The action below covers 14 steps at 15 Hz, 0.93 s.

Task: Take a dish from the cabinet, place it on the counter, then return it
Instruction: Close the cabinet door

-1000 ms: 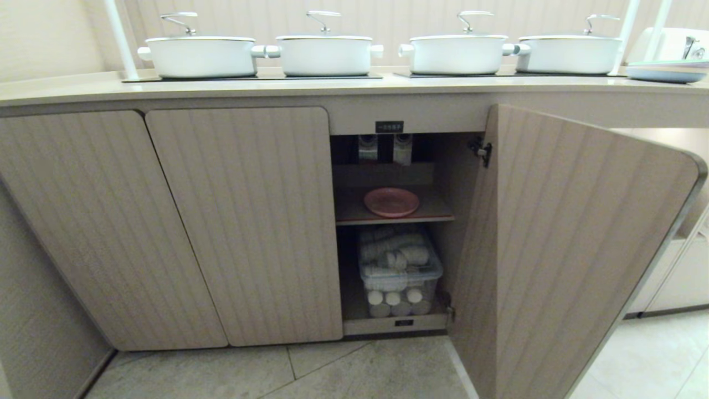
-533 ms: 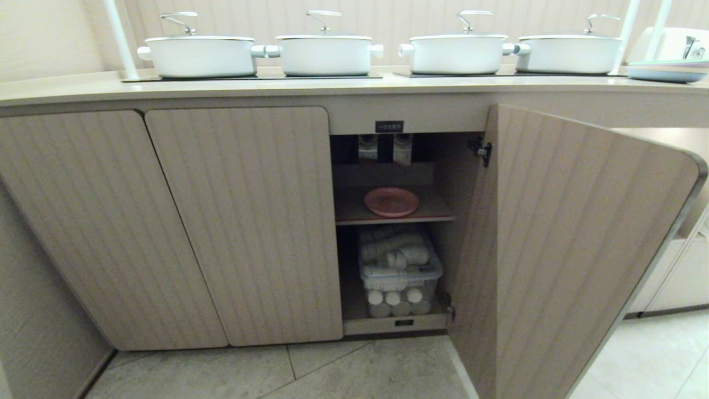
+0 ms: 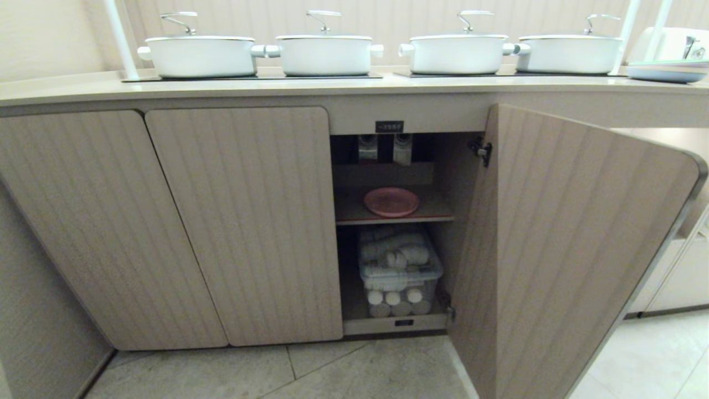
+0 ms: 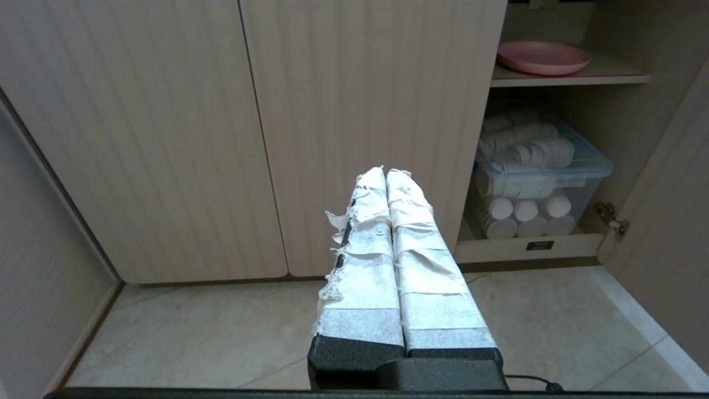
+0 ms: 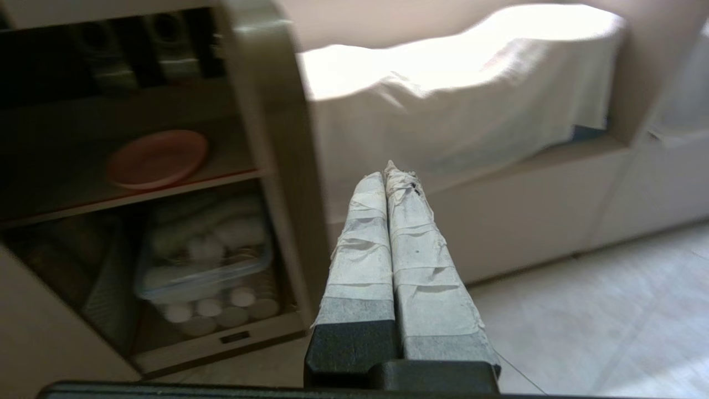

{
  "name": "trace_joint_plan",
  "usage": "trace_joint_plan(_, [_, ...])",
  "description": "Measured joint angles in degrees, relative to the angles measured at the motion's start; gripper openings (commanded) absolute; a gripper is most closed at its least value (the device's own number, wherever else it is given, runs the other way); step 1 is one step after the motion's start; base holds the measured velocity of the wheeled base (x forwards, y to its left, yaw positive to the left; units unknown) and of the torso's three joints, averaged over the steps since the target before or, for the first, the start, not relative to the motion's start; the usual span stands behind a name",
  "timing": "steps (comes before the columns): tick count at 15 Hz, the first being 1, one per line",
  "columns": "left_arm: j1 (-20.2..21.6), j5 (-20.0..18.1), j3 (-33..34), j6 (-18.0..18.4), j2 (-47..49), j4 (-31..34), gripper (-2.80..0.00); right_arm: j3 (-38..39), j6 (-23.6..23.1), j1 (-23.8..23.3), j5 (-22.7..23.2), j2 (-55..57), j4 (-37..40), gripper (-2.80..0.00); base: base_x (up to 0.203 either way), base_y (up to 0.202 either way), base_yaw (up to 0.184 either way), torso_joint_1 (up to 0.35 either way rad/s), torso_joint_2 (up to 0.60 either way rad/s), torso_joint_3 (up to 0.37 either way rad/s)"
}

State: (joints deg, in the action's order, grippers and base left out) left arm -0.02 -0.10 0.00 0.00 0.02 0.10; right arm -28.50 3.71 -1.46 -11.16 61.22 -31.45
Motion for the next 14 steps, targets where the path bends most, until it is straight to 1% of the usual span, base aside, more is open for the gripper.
trace_joint_plan(1, [0.0,0.0,0.0,0.0,0.0,0.0,-2.80,0.5,0.0,0.4,1.2,0.0,-1.2,-2.80,0.000,0.000,0.000,0.000,0.00,0.000])
trace_joint_plan(4, [0.0,0.0,0.0,0.0,0.0,0.0,-2.80,1.2,0.4,0.9,2.0,0.3,-1.7,-2.80,0.000,0.000,0.000,0.000,0.00,0.000])
trace_joint_plan(7, [0.0,0.0,0.0,0.0,0.0,0.0,-2.80,0.9,0.4,0.9,2.0,1.4,-1.8,-2.80,0.000,0.000,0.000,0.000,0.00,0.000])
trace_joint_plan(14, [0.0,0.0,0.0,0.0,0.0,0.0,-2.80,-2.0,0.4,-0.7,1.9,5.3,-1.8,-2.80,0.000,0.000,0.000,0.000,0.00,0.000])
